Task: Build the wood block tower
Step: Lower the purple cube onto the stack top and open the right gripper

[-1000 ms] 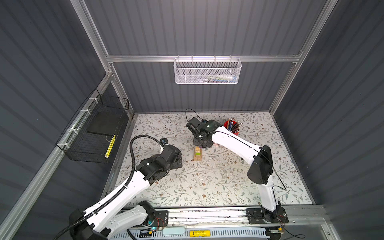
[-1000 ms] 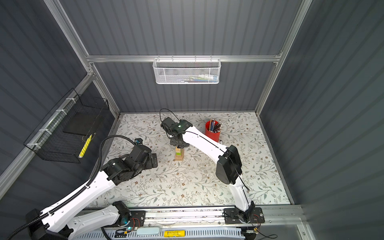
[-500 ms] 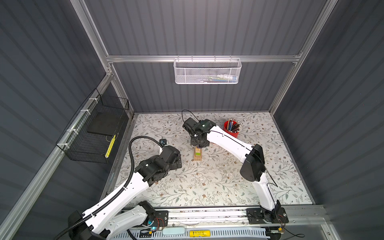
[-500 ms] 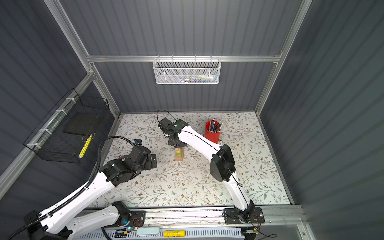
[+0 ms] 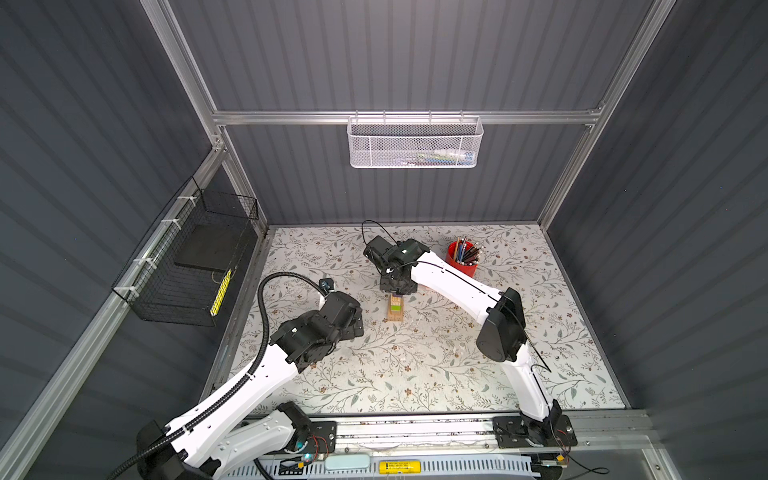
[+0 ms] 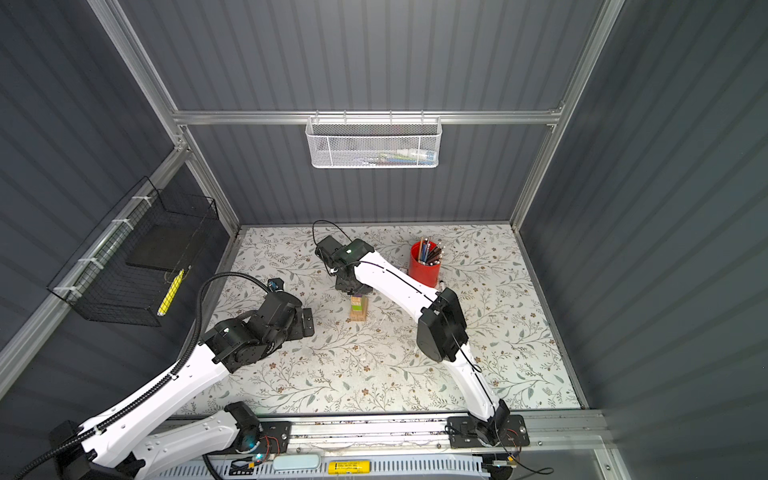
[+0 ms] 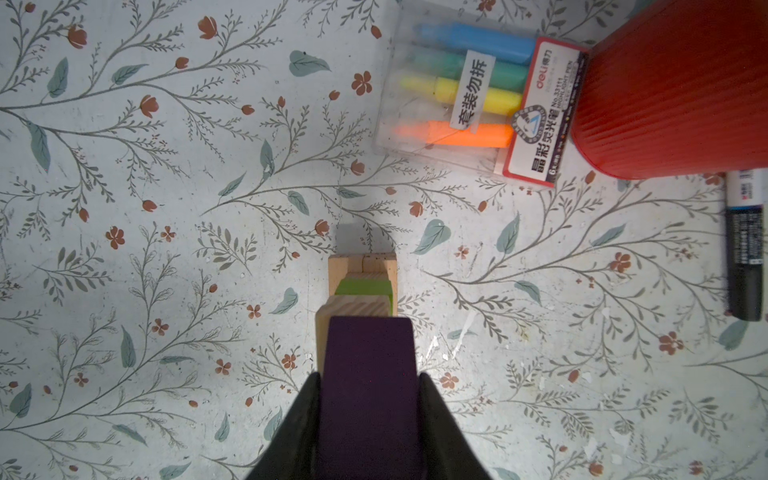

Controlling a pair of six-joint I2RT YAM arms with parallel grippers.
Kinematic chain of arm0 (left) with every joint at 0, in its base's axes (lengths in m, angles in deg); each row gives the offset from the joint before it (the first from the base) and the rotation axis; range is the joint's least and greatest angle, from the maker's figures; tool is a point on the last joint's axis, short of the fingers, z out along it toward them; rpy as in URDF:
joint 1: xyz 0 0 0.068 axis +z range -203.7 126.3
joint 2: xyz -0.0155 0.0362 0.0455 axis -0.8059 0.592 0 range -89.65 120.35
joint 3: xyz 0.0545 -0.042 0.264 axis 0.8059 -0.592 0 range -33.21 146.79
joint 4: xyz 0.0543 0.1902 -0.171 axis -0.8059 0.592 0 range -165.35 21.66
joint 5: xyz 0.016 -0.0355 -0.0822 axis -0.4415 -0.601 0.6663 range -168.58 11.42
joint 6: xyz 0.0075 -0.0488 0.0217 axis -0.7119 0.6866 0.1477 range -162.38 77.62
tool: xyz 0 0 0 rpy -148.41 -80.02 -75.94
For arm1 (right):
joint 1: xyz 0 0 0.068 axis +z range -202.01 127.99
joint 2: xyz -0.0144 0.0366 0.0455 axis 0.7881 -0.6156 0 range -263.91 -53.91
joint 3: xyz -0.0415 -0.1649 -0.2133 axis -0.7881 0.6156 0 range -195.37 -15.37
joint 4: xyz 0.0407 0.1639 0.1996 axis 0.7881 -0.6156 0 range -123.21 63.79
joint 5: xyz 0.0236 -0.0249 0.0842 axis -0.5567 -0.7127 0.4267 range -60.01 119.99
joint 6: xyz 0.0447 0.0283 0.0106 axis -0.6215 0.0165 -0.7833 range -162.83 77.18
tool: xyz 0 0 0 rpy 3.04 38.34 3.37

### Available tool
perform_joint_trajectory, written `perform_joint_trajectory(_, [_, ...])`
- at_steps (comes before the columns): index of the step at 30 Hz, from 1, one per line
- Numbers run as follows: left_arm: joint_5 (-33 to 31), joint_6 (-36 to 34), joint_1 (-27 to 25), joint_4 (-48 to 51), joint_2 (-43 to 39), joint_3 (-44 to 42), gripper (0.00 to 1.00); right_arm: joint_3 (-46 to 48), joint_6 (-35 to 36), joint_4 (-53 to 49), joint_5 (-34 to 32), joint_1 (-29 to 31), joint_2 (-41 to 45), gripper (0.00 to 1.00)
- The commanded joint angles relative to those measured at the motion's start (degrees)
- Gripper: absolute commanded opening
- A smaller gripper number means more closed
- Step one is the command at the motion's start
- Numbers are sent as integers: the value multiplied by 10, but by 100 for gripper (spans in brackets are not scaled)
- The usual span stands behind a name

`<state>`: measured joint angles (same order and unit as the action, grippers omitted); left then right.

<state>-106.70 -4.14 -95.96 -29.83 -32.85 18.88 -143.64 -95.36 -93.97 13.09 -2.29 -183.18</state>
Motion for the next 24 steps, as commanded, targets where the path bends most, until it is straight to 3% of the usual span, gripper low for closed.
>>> perform_joint_trajectory(1, [-9, 8, 4, 17, 2, -1, 100, -12, -5, -13, 1, 4, -15, 26])
perform_joint_trajectory(15, [-14, 6, 4, 21, -1, 1, 100, -11, -3, -14, 4, 6, -25, 29])
perform_joint_trajectory(24, [-15, 5, 4, 20, 2, 3, 100, -11, -2, -15, 3, 6, -29, 42])
